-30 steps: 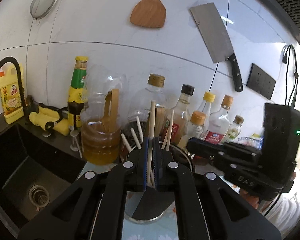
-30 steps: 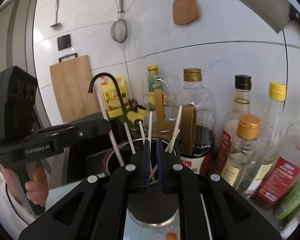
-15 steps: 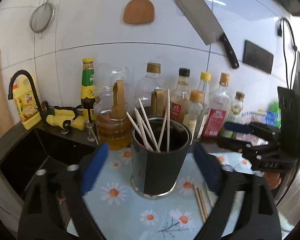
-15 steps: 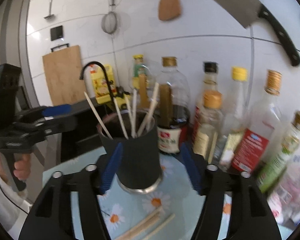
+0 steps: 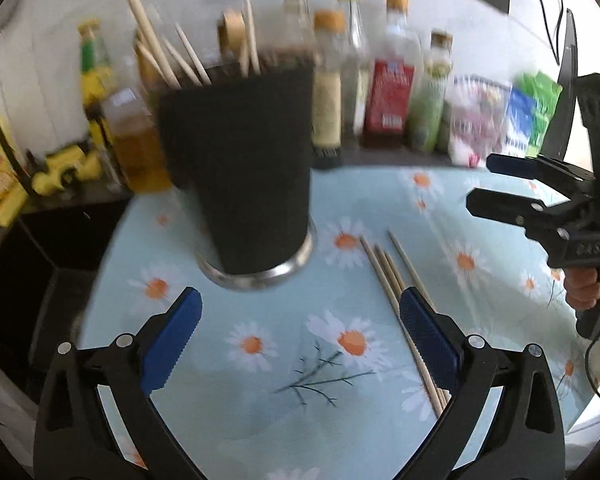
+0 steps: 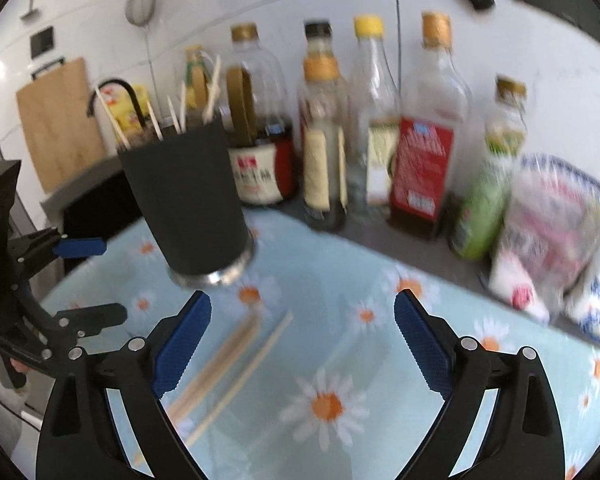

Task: Organize utensils
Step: 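Move both open tools back down toward the remaining chopsticks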

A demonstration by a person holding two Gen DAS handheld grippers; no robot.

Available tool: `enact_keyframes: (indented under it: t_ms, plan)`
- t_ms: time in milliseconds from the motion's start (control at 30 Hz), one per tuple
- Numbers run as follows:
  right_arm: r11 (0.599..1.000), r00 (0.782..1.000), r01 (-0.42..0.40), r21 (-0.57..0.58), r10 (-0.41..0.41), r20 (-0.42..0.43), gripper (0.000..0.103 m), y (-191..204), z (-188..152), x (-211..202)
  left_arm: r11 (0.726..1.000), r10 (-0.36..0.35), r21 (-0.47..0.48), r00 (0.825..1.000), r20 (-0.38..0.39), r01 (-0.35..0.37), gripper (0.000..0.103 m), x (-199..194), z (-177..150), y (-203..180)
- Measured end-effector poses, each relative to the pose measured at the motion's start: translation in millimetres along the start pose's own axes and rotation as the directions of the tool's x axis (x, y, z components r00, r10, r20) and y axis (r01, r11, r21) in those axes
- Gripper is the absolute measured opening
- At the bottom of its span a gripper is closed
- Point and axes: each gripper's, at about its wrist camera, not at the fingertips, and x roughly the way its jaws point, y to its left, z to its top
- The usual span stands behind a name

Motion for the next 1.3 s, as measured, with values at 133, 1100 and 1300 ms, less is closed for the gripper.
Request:
enact_keyframes:
  t_ms: [133, 1100, 1300]
  plan:
    - [0.995, 0.996, 0.078, -0.060, -0.080, -0.043, 0.090, 7, -24, 7, 0.999, -0.054, 0.002, 0.996, -0.073, 0.055, 0.097, 30, -5, -8]
    - [0.996, 0.956, -0.028, -0.080, 0.003, -0.292, 0.095, 18, -70, 33, 0.982, 0.045, -0.157, 0.929, -0.367, -0.109, 0.098, 84, 10, -20]
    - [0.990, 0.965, -0.094, -0.101, 0.066, -0.253, 0.095, 24, -64, 22, 0.974, 0.034, -0.193, 0.923, -0.384, -0.116, 0.097, 87, 16, -20]
